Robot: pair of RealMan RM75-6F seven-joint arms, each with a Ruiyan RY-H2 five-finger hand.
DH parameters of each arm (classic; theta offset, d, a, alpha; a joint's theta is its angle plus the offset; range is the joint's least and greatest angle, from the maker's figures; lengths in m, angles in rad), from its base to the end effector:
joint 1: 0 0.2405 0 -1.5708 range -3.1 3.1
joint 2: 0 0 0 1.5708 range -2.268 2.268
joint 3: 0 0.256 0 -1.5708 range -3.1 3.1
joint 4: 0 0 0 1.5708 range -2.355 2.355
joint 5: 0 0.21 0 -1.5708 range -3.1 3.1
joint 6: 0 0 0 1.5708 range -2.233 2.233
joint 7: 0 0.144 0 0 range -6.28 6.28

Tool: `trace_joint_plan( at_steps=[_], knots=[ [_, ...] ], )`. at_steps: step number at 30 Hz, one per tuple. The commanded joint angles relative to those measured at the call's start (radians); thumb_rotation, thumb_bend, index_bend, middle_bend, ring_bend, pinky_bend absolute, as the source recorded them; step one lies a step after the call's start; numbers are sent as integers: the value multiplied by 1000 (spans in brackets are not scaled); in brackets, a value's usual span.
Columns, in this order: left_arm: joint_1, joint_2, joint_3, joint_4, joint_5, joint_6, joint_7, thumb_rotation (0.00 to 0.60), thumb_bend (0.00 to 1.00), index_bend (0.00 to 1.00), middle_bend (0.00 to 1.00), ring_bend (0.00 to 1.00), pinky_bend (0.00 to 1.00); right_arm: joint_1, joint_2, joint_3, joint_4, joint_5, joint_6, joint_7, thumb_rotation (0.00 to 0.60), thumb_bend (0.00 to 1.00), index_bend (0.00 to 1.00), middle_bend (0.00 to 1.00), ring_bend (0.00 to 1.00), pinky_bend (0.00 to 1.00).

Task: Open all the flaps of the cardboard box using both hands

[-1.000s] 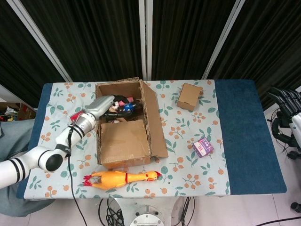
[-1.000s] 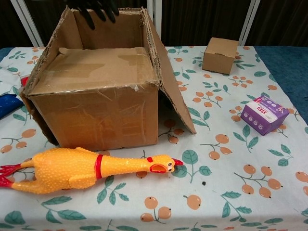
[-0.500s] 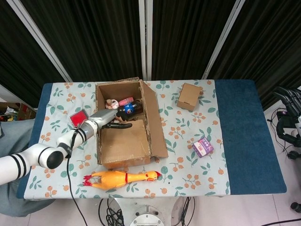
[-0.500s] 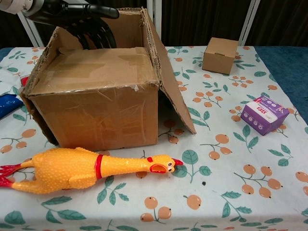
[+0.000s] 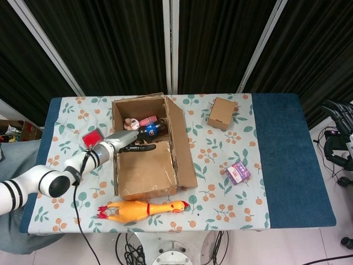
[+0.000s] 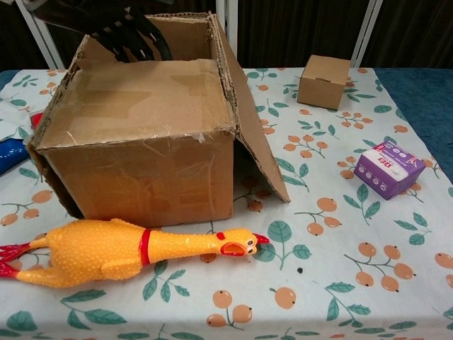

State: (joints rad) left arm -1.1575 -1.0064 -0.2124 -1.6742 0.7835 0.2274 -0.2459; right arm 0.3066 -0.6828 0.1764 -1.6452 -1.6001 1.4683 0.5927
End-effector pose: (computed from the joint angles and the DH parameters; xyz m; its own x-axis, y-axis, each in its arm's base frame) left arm -0.0668 0.3921 0.0847 0.1756 0.7344 0.6556 0.9779 -0.2067 -0.0305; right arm -0.2314 -0.2623 0.2997 0.2005 0.1028 0.9743 -0.9034 -0.3655 0.2245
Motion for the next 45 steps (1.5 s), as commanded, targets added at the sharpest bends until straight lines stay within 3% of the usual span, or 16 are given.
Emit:
trace_joint_plan(
  at_steps=[1, 9, 17, 23, 27, 29, 32, 35, 38, 41, 45],
  knots=[
    [21, 29, -48, -27, 11, -7, -43, 44, 0, 276, 470, 210, 281, 1, 1, 1, -1, 0, 0, 1, 600, 686, 0, 0, 0, 0],
    [102, 132, -204, -120, 50, -80, -148, 43, 0, 211, 505, 259, 334, 5, 1, 6, -7, -2, -2, 0, 600, 683, 0, 0, 0, 0],
    [309, 238, -438, -298, 83, -177, -253, 45, 0, 126, 535, 317, 358, 12, -6, 8, -4, -7, -7, 1, 600, 681, 0, 0, 0, 0],
    [492, 239, -674, -350, -9, -426, -269, 48, 0, 106, 534, 317, 355, 19, -8, 8, -13, -16, -14, -8, 600, 682, 0, 0, 0, 0],
    [583, 185, -811, -258, -183, -771, -166, 163, 0, 90, 523, 317, 364, 22, -14, 6, -24, -26, -14, -24, 600, 681, 0, 0, 0, 0],
    [602, 168, -828, -218, -198, -826, -88, 192, 0, 80, 501, 309, 358, 22, -14, 6, -29, -27, -14, -29, 600, 681, 0, 0, 0, 0],
    [625, 157, -832, -197, -219, -822, -31, 188, 0, 81, 450, 277, 330, 21, -12, 5, -35, -29, -13, -36, 600, 680, 0, 0, 0, 0],
    [645, 158, -838, -195, -210, -750, 15, 184, 0, 82, 393, 251, 310, 19, -10, 3, -40, -30, -12, -39, 600, 680, 0, 0, 0, 0],
    [686, 169, -832, -243, -119, -558, 98, 179, 0, 83, 253, 204, 287, 15, -8, 1, -44, -32, -8, -42, 600, 681, 0, 0, 0, 0],
    [750, 175, -793, -314, 21, -278, 199, 174, 0, 83, 159, 160, 269, 8, -9, -4, -47, -43, 5, -53, 600, 681, 0, 0, 0, 0],
    [866, 169, -673, -383, 250, 132, 378, 166, 1, 83, 145, 137, 253, -28, -22, -18, -44, -44, 44, -135, 600, 681, 0, 0, 0, 0]
  ],
)
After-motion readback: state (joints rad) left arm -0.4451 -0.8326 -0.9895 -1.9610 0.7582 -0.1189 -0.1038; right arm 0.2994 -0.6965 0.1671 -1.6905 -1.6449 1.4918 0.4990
